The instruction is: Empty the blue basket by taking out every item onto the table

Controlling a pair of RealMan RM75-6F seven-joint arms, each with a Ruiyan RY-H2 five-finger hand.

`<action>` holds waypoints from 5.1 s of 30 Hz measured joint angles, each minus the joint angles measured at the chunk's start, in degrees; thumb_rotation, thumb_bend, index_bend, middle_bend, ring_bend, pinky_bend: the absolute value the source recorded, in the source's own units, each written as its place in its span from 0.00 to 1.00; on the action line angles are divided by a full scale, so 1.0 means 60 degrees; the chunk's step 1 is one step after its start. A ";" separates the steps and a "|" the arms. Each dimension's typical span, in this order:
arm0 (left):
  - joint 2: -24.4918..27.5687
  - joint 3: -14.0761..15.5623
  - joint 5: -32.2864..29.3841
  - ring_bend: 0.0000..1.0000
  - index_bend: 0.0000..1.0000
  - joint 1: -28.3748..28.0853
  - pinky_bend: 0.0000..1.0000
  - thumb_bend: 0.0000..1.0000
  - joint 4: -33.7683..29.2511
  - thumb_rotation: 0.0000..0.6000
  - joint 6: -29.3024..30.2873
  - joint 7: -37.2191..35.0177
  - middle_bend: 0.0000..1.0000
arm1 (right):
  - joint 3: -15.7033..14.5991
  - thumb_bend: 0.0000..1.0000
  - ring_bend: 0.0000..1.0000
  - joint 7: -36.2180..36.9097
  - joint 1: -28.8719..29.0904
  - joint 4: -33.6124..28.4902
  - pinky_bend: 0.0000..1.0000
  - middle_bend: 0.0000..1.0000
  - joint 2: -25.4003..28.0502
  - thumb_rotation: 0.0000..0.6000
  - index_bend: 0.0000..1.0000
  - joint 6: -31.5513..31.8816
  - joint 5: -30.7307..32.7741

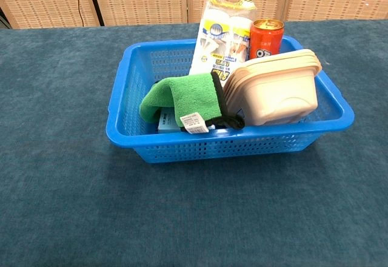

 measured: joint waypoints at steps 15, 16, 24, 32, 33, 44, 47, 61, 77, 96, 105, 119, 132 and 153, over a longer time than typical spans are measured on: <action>0.0189 0.0167 0.0622 0.00 0.00 -0.0319 0.00 0.03 -0.0090 1.00 -0.0434 -0.0740 0.00 | 0.0066 0.00 0.00 0.0660 -0.0137 -0.0051 0.00 0.00 0.0177 1.00 0.00 0.0181 -0.0141; 0.0225 0.0177 0.0716 0.00 0.00 -0.0397 0.00 0.03 -0.0125 1.00 -0.0523 -0.0831 0.00 | 0.0074 0.00 0.00 0.0679 -0.0143 -0.0081 0.00 0.00 0.0195 1.00 0.00 0.0179 -0.0123; 0.0556 0.0058 0.1660 0.00 0.00 -0.1610 0.00 0.02 -0.0880 1.00 -0.1710 -0.1002 0.00 | 0.0125 0.00 0.00 0.0736 -0.0109 -0.0148 0.00 0.00 0.0248 1.00 0.00 -0.0060 0.0066; 0.0132 -0.0685 0.1468 0.00 0.00 -0.3572 0.00 0.02 -0.1774 1.00 -0.4196 -0.0289 0.00 | 0.0223 0.00 0.00 0.0645 0.0018 -0.0027 0.00 0.00 0.0184 1.00 0.00 -0.0491 0.0492; 0.0000 -0.0836 0.1244 0.00 0.00 -0.3867 0.00 0.02 -0.1877 1.00 -0.4542 -0.0095 0.00 | 0.0237 0.00 0.00 0.0648 0.0028 -0.0013 0.00 0.00 0.0182 1.00 0.00 -0.0533 0.0546; -0.1393 -0.1634 -0.1267 0.00 0.00 -0.5538 0.00 0.02 -0.1895 1.00 -0.6213 0.1957 0.00 | 0.0453 0.00 0.00 0.0811 0.0186 0.0256 0.00 0.00 0.0157 1.00 0.00 -0.1072 0.1241; -0.1884 -0.1688 -0.1926 0.00 0.00 -0.5923 0.04 0.02 -0.1684 1.00 -0.6446 0.2400 0.00 | 0.0533 0.00 0.00 0.0949 0.0221 0.0331 0.00 0.00 0.0171 1.00 0.00 -0.1189 0.1410; -0.3332 -0.1642 -0.3158 0.30 0.38 -0.6848 0.47 0.25 -0.0398 1.00 -0.6520 0.2459 0.29 | 0.0568 0.00 0.00 0.1242 0.0273 0.0369 0.00 0.00 0.0239 1.00 0.00 -0.1334 0.1480; -0.2970 -0.1734 -0.2517 0.46 0.65 -0.6834 0.59 0.68 -0.0412 1.00 -0.5460 0.1298 0.51 | 0.0471 0.00 0.00 0.1238 0.0256 0.0249 0.00 0.00 0.0267 1.00 0.00 -0.1302 0.1345; -0.0147 -0.3125 -0.2277 0.47 0.65 -0.5691 0.59 0.68 0.1531 1.00 -0.3644 -0.2255 0.51 | 0.0323 0.00 0.00 0.0836 0.0376 0.0163 0.00 0.00 0.0116 1.00 0.00 -0.1560 0.1301; -0.0980 -0.3133 -0.3139 0.21 0.23 -0.5844 0.32 0.44 0.4861 1.00 -0.4568 -0.3605 0.21 | 0.0265 0.00 0.00 0.0491 0.0500 0.0215 0.00 0.00 -0.0053 1.00 0.00 -0.1848 0.1443; 0.0046 -0.2893 -0.2840 0.00 0.00 -0.5865 0.00 0.00 0.2897 1.00 -0.5939 -0.4705 0.00 | 0.0263 0.00 0.00 0.0412 0.0567 0.0200 0.00 0.00 -0.0065 1.00 0.00 -0.2010 0.1627; 0.0571 -0.2868 -0.3816 0.00 0.00 -0.7354 0.00 0.00 0.0642 1.00 -0.7546 -0.3363 0.00 | 0.0351 0.00 0.00 0.0532 0.0597 0.0187 0.00 0.00 0.0057 1.00 0.00 -0.2145 0.1903; -0.2655 -0.2212 -0.7713 0.00 0.00 -1.0031 0.00 0.02 0.3177 1.00 -0.8602 -0.1189 0.00 | 0.0527 0.00 0.00 0.0980 0.0719 0.0585 0.00 0.00 0.0141 1.00 0.00 -0.2599 0.2456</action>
